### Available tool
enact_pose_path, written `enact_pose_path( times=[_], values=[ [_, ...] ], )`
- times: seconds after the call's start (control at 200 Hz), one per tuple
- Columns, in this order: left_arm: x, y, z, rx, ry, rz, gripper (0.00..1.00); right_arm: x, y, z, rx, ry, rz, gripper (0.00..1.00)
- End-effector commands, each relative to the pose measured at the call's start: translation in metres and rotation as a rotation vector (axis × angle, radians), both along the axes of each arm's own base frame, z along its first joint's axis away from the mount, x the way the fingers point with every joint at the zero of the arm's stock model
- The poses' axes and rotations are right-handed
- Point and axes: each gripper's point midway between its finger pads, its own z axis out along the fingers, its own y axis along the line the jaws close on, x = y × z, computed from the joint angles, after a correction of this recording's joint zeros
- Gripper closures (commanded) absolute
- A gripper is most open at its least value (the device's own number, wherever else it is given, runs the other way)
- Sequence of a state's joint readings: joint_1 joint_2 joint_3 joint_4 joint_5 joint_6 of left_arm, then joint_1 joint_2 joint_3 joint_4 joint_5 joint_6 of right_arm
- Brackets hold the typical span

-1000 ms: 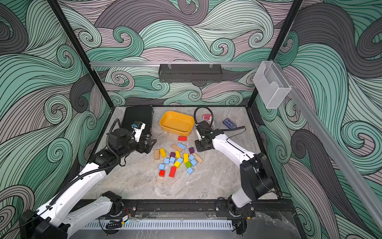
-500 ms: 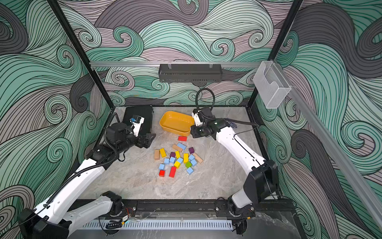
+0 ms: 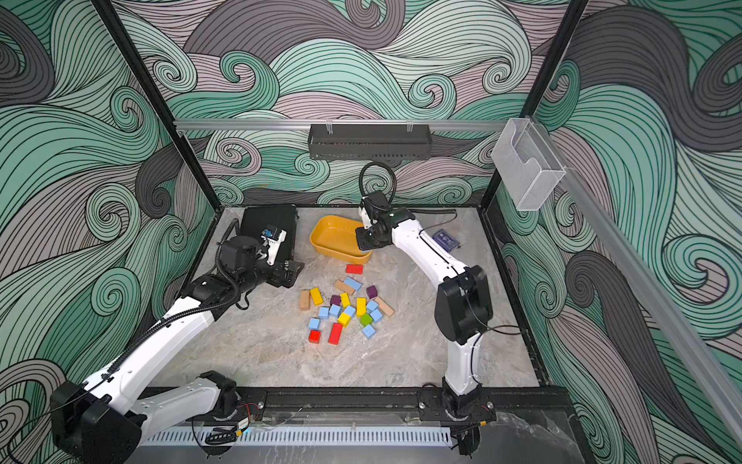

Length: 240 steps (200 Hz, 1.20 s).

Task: Pick out the blue building blocks
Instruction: Place the building block in the storage box.

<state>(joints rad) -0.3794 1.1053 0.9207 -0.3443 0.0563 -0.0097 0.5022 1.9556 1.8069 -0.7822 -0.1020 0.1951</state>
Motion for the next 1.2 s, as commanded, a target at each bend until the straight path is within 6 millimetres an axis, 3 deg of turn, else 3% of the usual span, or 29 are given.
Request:
enact_pose_path(
  times=[0.0,0.195,0.42,0.836,1.196],
  values=[
    [0.010,0.002,0.005,-0.003,-0.002,0.015,0.01,0.015,0.001,-0.012,-0.050,0.021,-0.034,1.00],
    [0.014,0.010,0.000,0.017,0.008,0.060,0.01,0.048,0.000,-0.028,-0.144,-0.002,-0.075,1.00],
    [0.013,0.012,-0.014,0.029,0.039,0.057,0.01,0.066,0.005,-0.045,-0.183,-0.008,-0.055,1.00],
    [0.015,0.020,-0.035,0.050,0.078,0.092,0.01,0.073,0.015,-0.084,-0.187,0.046,-0.035,1.00],
    [0.013,0.025,-0.054,0.098,0.129,0.095,0.01,0.067,0.008,-0.111,-0.263,0.084,0.007,1.00]
  ],
)
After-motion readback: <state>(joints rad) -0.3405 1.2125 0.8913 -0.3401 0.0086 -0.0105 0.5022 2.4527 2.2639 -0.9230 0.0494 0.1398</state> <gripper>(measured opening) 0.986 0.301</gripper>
